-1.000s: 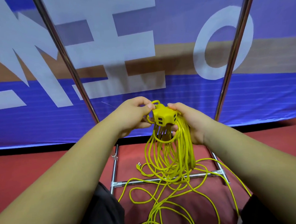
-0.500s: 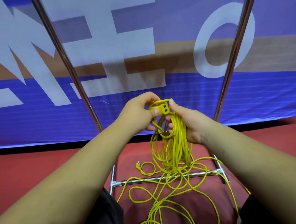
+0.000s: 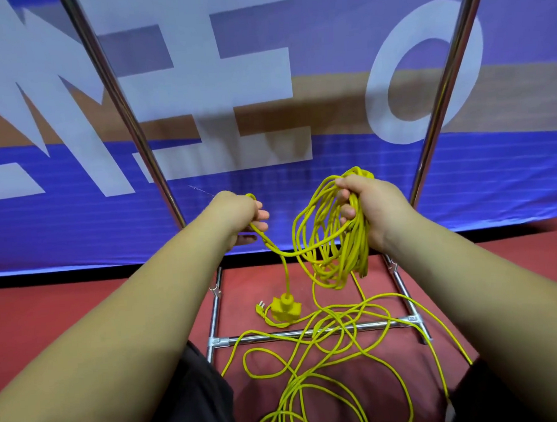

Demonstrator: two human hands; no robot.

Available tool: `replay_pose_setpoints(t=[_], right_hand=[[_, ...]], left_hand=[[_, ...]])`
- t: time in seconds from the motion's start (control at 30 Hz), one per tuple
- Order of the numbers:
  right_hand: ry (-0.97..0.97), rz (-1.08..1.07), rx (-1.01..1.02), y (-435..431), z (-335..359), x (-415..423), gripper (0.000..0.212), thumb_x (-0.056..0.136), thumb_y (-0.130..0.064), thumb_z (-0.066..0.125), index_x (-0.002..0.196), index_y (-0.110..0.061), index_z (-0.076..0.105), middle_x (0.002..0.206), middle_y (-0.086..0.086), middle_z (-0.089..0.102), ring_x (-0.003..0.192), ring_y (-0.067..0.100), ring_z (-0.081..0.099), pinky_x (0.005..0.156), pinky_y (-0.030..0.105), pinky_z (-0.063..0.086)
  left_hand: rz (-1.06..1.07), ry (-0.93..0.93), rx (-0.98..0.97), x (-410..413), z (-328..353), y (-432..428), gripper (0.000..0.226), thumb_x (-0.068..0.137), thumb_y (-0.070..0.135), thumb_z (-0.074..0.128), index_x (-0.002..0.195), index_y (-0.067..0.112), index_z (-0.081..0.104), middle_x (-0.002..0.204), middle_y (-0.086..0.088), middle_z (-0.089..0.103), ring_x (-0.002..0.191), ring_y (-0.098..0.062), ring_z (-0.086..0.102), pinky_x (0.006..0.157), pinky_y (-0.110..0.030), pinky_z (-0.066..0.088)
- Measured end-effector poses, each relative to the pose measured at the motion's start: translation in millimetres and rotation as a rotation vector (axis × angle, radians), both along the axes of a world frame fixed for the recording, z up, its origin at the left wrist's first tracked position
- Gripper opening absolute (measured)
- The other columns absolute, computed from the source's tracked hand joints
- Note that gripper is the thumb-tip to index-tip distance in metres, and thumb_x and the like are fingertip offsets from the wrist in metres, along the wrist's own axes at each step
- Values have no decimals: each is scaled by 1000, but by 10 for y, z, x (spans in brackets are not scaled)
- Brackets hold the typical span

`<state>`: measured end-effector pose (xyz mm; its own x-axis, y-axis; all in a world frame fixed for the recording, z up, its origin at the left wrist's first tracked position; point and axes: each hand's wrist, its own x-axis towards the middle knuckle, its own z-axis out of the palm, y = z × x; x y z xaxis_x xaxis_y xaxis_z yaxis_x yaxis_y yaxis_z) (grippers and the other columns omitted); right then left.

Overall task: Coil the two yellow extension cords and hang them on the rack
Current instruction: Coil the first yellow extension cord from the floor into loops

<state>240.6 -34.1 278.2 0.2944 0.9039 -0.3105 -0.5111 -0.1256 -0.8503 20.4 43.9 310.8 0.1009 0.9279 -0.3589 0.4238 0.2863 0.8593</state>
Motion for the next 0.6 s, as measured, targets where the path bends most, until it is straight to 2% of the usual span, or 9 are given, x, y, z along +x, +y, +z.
replay_pose_setpoints(t=[0.07, 0.2, 0.3, 0.33, 0.4, 0.47, 0.53, 0.6], right_hand=[[14, -12, 10, -21, 48, 17, 25, 97, -20, 67, 74, -18, 57, 63, -3, 50, 41, 13, 38, 49, 27, 40], [-7, -15, 15, -56, 96, 34, 27, 97, -19, 67, 73, -18, 57, 63, -2, 50, 41, 13, 39, 48, 27, 41], [-150, -27, 28, -80, 78, 12, 23, 95, -17, 70, 74, -13, 61, 65, 3, 53, 43, 16, 41, 48, 29, 44], [-199, -36, 40, -91, 79, -5, 21, 95, -16, 70, 76, -11, 63, 63, 4, 54, 43, 17, 42, 48, 29, 45], [-266, -50, 56, -103, 78, -27, 20, 95, -14, 70, 77, -9, 62, 57, 3, 54, 42, 19, 43, 48, 30, 46], [-281, -59, 52, -107, 68, -35, 17, 96, -14, 70, 82, -6, 64, 55, 2, 55, 41, 19, 44, 50, 30, 46], [-255, -68, 44, -109, 67, -42, 10, 94, -14, 71, 95, -4, 69, 61, 3, 58, 42, 19, 45, 52, 32, 47], [-223, -58, 43, -108, 58, -55, 10, 94, -13, 71, 98, -4, 70, 63, 4, 58, 42, 18, 46, 51, 32, 47]], left_hand=[[20, -103, -73, -17, 21, 36, 19, 99, 6, 50, 108, 10, 67, 93, -4, 78, 63, -16, 64, 69, -35, 57], [-90, -295, -56, 17, 118, 26, 21, 96, -2, 52, 100, 13, 66, 106, -7, 79, 51, -13, 49, 65, -30, 53], [-136, -467, -51, 59, 161, -61, 25, 98, -5, 52, 114, 6, 66, 118, -7, 77, 52, -12, 50, 70, -33, 60], [-151, -500, -45, 75, 168, -98, 27, 99, -4, 54, 121, 6, 66, 122, -6, 75, 58, -13, 58, 75, -36, 61], [-174, -558, -36, 113, 161, -163, 34, 99, -3, 57, 131, 8, 63, 129, -4, 72, 83, -19, 76, 86, -43, 61], [-190, -609, -7, 163, 155, -224, 39, 99, -3, 59, 136, 10, 60, 133, -2, 69, 104, -25, 76, 97, -45, 57], [-190, -597, 51, 213, 146, -267, 38, 97, -4, 61, 133, 10, 63, 130, -2, 72, 110, -22, 74, 105, -43, 53], [-151, -566, 87, 246, 121, -296, 30, 94, -5, 64, 119, 10, 70, 119, -3, 77, 109, -20, 75, 107, -44, 52]])
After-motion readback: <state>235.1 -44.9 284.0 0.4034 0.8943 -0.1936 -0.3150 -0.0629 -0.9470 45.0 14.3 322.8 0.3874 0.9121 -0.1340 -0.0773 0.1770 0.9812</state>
